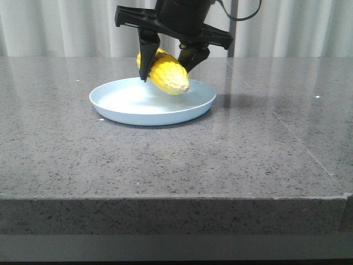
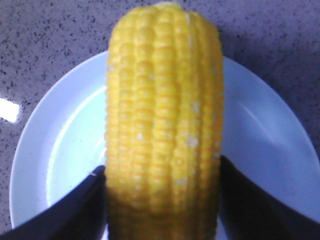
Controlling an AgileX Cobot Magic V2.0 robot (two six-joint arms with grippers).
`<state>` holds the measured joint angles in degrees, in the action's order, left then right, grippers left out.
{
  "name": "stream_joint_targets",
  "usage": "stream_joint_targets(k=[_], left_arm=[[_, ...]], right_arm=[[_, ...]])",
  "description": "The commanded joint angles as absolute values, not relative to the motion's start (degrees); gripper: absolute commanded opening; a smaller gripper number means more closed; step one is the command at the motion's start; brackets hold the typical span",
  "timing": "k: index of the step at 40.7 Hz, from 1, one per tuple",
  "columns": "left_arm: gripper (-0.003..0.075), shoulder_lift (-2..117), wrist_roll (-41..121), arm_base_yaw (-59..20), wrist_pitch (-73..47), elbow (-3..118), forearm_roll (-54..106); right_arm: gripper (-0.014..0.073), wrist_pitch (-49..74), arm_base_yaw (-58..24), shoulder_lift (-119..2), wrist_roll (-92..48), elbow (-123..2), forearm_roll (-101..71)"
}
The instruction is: Place corn on plate with both arms
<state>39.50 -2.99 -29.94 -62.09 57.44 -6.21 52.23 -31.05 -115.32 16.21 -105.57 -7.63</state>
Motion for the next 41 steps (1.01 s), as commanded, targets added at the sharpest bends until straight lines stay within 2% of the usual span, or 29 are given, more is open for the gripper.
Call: stream_joint_targets(k=[1,13,19,30,40,41], left_arm=[[0.0332,39.55,-3.65,-30.18,-58.63,58.86,-6.49],[0.0332,39.55,-3.65,-30.18,-58.63,58.86,-6.49],[0.0332,39.55,-3.65,-30.18,-58.63,58.86,-6.49],[0.0332,39.55,-3.65,-30.18,-58.63,58.86,-6.49],[0.0332,39.55,-3.65,-30.18,-58.63,58.86,-6.49],[0.0332,39.55,-3.65,-30.18,-58.63,58.86,-6.49]], right_arm=[[0.0580,49.50,-30.92,-112.08,16.08,-107.74,-7.46],[0.0596,50.68,-30.92,-110.85,15.60,-108.15,-4.64],[0.0594,52.18,-30.92,-107.03,10.05,-108.15,-3.08],[0.0589,55.96,-31.62,-93.54,-0.76,-104.58,-3.08],[0.0589,55.22,-31.62,-78.41,-2.17,-93.11,0.43],[0.0589,54.77,-31.62,-74.01,-2.17,-88.96,1.85]])
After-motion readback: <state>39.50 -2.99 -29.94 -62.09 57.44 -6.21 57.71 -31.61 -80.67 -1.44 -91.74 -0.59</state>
